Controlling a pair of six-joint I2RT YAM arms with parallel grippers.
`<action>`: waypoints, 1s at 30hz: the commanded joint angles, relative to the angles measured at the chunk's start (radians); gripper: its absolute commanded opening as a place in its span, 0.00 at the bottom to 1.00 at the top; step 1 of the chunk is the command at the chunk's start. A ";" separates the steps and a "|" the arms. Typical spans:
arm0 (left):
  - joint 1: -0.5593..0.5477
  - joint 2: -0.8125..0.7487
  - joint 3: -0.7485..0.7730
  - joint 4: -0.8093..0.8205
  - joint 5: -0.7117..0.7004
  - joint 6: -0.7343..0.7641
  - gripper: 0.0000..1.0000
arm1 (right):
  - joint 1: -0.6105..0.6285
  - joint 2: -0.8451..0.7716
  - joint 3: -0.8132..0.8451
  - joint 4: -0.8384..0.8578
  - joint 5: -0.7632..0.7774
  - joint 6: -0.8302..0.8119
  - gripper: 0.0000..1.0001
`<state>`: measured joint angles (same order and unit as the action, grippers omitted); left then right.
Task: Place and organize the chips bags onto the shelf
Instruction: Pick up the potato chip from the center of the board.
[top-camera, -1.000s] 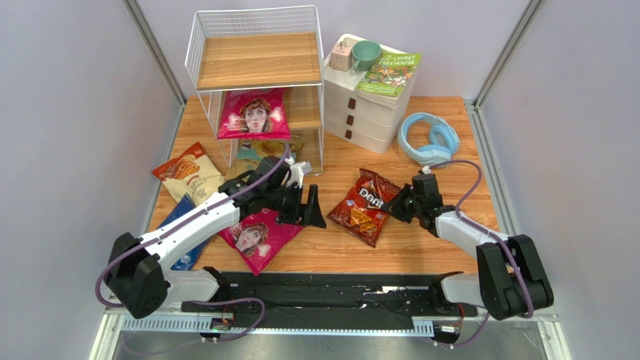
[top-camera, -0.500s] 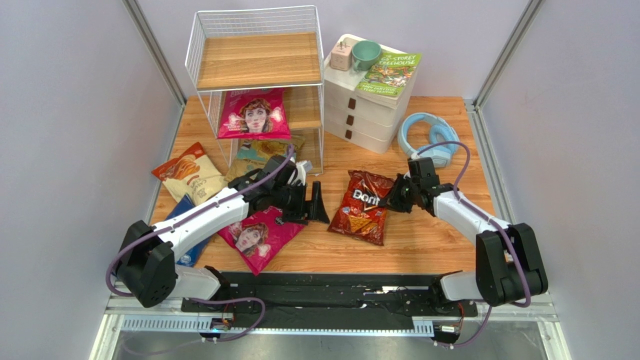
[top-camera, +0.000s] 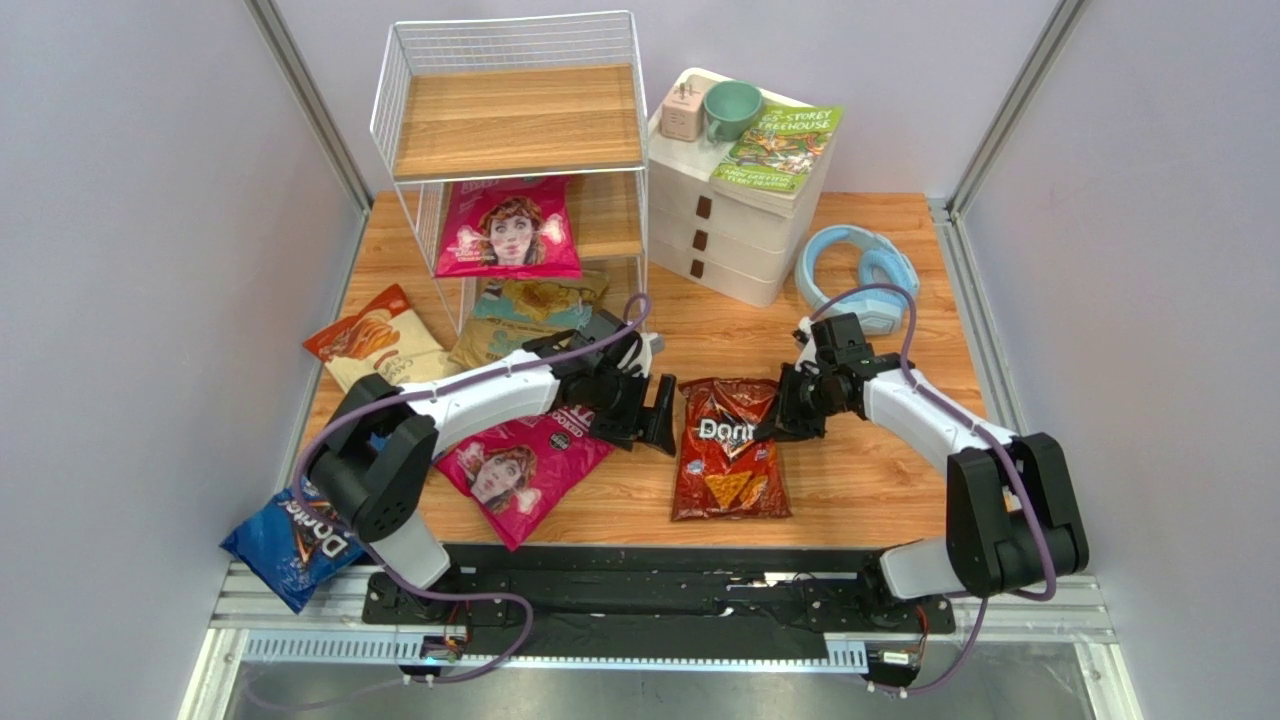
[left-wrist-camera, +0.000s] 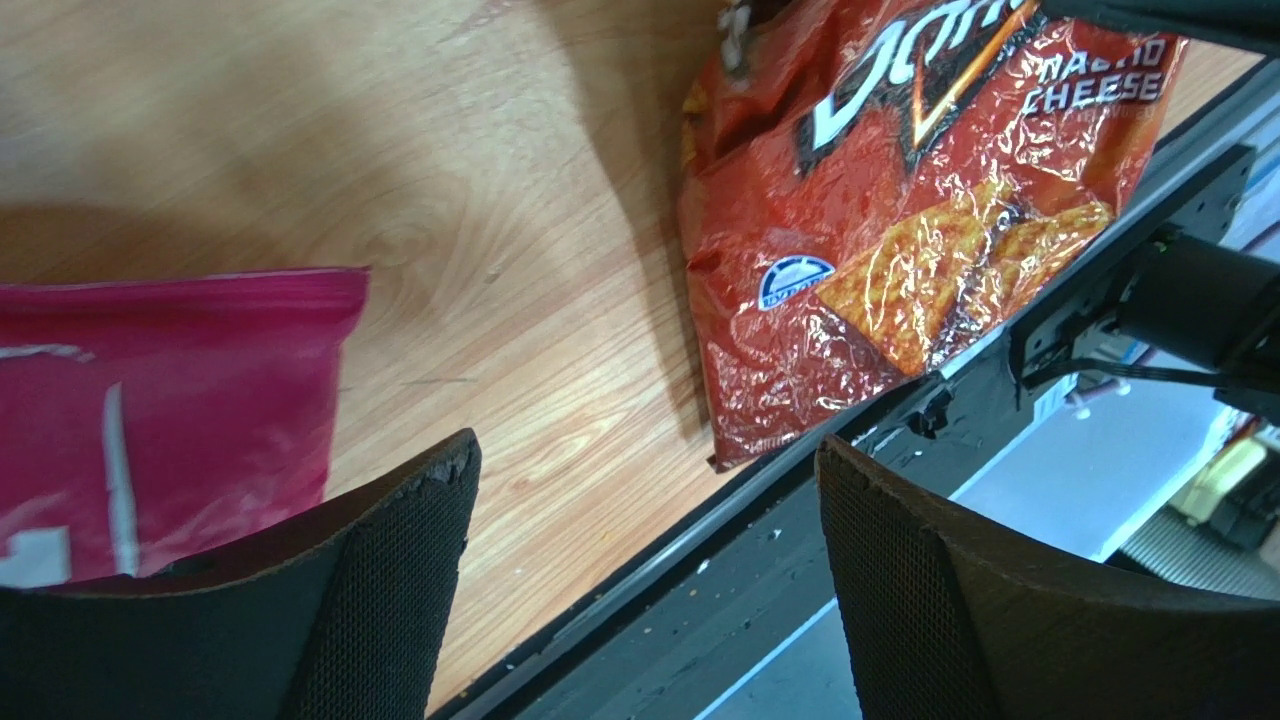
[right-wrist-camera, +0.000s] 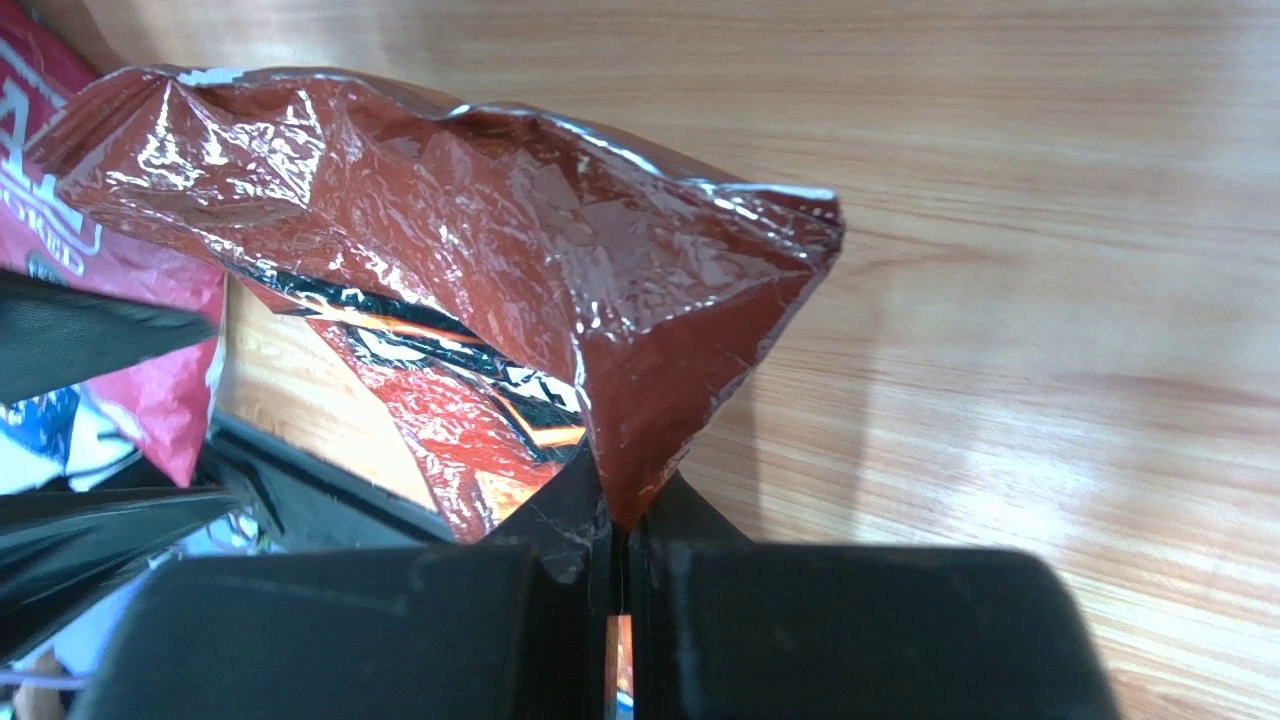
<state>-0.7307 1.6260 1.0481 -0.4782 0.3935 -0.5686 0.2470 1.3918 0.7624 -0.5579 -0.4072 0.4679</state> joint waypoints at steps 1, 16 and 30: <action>-0.036 0.023 0.038 0.087 0.031 0.003 0.86 | -0.002 0.044 0.061 -0.033 -0.084 -0.058 0.00; -0.073 0.164 -0.045 0.352 0.160 -0.140 0.86 | -0.003 0.151 0.123 -0.013 -0.156 -0.051 0.00; -0.090 0.164 -0.085 0.550 0.214 -0.208 0.47 | -0.003 0.194 0.143 0.032 -0.206 -0.018 0.09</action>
<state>-0.8162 1.8183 0.9829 -0.0483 0.5713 -0.7544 0.2451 1.5715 0.8608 -0.5743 -0.5716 0.4274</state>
